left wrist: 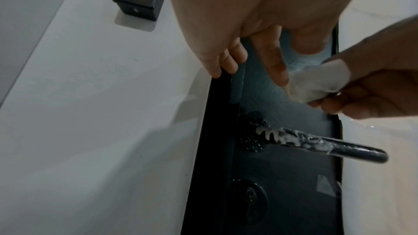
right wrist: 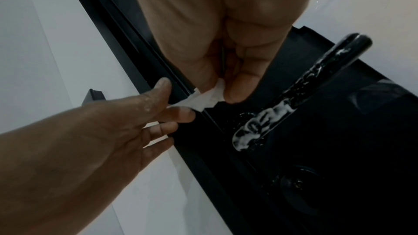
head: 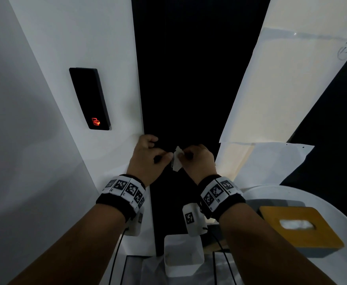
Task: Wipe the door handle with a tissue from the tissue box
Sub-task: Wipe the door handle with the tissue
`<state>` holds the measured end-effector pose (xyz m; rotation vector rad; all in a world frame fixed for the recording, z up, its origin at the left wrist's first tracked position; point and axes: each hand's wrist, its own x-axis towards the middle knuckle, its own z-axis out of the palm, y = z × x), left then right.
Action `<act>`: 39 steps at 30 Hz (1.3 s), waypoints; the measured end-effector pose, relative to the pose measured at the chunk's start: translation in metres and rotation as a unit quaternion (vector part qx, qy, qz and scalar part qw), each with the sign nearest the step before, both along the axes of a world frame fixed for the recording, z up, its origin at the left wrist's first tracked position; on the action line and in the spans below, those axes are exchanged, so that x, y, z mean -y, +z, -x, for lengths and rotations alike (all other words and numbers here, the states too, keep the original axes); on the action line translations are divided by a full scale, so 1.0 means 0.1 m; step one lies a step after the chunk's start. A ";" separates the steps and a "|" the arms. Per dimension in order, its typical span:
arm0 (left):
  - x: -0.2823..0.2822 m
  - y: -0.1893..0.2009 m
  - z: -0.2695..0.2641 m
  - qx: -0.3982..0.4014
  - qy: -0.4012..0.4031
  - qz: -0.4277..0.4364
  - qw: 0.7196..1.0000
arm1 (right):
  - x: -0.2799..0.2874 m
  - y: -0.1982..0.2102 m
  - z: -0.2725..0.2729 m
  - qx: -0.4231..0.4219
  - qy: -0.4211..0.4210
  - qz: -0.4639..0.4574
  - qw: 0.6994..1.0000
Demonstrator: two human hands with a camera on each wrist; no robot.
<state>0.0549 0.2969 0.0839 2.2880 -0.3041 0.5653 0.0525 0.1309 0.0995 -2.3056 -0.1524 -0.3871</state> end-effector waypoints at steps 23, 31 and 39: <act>-0.03 0.09 -0.01 -0.007 -0.001 0.012 1.000 | 0.15 0.05 -0.02 -0.051 -0.024 -0.044 0.997; -0.01 0.18 0.00 -0.051 0.018 0.058 0.997 | 0.12 0.11 0.06 -0.022 0.038 -0.134 0.990; 0.01 0.17 -0.04 -0.084 0.024 0.069 0.994 | 0.12 0.11 0.06 -0.070 0.031 -0.116 0.990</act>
